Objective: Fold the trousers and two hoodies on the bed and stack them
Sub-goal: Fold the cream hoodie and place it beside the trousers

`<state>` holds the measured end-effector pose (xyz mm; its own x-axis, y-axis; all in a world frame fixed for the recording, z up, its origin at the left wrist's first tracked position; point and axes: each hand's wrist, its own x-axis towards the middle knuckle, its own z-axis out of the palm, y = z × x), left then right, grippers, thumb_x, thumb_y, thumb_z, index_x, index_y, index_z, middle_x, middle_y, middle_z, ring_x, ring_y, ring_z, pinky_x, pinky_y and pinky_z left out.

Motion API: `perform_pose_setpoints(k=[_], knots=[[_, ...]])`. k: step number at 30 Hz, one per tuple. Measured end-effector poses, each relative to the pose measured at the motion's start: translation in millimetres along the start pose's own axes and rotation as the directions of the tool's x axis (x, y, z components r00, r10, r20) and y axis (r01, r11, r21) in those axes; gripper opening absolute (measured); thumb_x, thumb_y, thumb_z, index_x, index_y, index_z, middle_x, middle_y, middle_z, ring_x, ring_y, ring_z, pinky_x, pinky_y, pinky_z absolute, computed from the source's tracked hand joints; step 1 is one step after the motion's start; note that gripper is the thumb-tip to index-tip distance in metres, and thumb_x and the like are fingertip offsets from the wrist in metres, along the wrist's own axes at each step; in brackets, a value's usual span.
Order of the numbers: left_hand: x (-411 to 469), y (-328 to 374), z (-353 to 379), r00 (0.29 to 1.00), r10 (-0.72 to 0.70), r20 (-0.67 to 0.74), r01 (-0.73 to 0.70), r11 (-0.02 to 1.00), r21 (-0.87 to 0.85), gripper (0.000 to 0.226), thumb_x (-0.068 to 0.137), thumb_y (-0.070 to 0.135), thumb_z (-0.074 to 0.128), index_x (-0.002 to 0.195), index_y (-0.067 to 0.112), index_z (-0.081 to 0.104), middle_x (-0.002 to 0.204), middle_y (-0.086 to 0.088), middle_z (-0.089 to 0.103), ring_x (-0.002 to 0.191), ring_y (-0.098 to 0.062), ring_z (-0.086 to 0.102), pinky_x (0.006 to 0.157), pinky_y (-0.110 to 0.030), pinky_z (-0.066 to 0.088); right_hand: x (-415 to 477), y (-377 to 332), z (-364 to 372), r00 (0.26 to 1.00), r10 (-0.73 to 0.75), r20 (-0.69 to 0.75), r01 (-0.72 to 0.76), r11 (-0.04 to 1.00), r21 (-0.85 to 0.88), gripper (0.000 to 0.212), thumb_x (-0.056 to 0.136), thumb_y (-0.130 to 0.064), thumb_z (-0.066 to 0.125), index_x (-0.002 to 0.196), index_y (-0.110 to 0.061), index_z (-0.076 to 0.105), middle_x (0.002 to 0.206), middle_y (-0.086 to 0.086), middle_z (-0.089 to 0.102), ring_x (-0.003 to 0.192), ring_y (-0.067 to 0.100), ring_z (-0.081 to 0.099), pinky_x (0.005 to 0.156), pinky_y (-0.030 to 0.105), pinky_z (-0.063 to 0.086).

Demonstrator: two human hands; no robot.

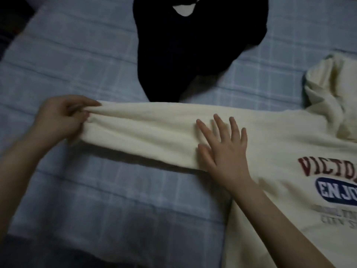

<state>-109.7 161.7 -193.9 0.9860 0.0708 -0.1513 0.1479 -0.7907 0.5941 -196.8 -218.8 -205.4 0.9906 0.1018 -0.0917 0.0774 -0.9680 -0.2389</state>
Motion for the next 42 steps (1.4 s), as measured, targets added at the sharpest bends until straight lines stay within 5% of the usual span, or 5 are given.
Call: perform_pose_setpoints(k=[6, 16, 21, 27, 42], knots=[[-27, 18, 67, 0.98, 0.2, -0.001, -0.176, 0.863, 0.473, 0.055, 0.087, 0.013, 0.058, 0.142, 0.013, 0.051, 0.149, -0.027, 0.039, 0.136, -0.048, 0.035, 0.115, -0.057, 0.019, 7, -18, 49, 0.989, 0.081, 0.126, -0.072, 0.994, -0.08, 0.06, 0.097, -0.058, 0.019, 0.156, -0.046, 0.013, 0.167, 0.008, 0.009, 0.152, 0.038, 0.004, 0.118, 0.061, 0.006], [-38, -3, 114, 0.874, 0.438, 0.21, -0.484, 0.748, 0.455, 0.055, 0.101, 0.035, 0.033, 0.152, 0.014, 0.034, 0.159, -0.007, 0.029, 0.148, -0.026, 0.026, 0.121, -0.047, 0.014, 33, -56, 92, 0.997, -0.043, -0.062, 0.039, 0.997, -0.072, 0.055, 0.1, -0.044, 0.03, 0.155, -0.036, 0.03, 0.161, -0.001, 0.033, 0.15, 0.028, 0.025, 0.119, 0.055, 0.014], [-86, 8, 96, 0.908, 0.416, -0.047, -0.401, 0.897, 0.188, 0.045, 0.092, 0.013, 0.049, 0.136, 0.007, 0.056, 0.134, -0.017, 0.056, 0.122, -0.036, 0.053, 0.105, -0.047, 0.041, 33, -56, 92, 0.997, -0.053, -0.062, 0.048, 0.996, -0.074, 0.055, 0.1, -0.044, 0.029, 0.155, -0.036, 0.03, 0.161, -0.001, 0.033, 0.15, 0.028, 0.024, 0.12, 0.055, 0.013], [-122, 19, 98, 0.908, -0.418, -0.031, 0.31, 0.72, -0.621, 0.062, 0.09, 0.008, 0.065, 0.139, 0.04, 0.045, 0.1, 0.004, 0.065, 0.084, -0.001, 0.063, 0.075, -0.01, 0.047, 33, -54, 95, 0.995, -0.05, -0.089, 0.044, 0.996, -0.074, 0.055, 0.1, -0.043, 0.03, 0.154, -0.035, 0.031, 0.16, 0.0, 0.035, 0.149, 0.028, 0.026, 0.119, 0.055, 0.015], [-82, 94, 92, 0.986, -0.068, -0.154, -0.079, 0.623, -0.779, 0.068, 0.086, -0.005, 0.064, 0.138, 0.036, 0.048, 0.138, 0.023, 0.053, 0.125, 0.003, 0.053, 0.091, -0.01, 0.046, 13, -26, 48, 0.994, -0.028, -0.106, 0.041, 0.992, 0.12, 0.059, 0.094, -0.036, 0.041, 0.153, -0.028, 0.037, 0.161, 0.004, 0.031, 0.149, 0.031, 0.024, 0.119, 0.05, 0.018]])
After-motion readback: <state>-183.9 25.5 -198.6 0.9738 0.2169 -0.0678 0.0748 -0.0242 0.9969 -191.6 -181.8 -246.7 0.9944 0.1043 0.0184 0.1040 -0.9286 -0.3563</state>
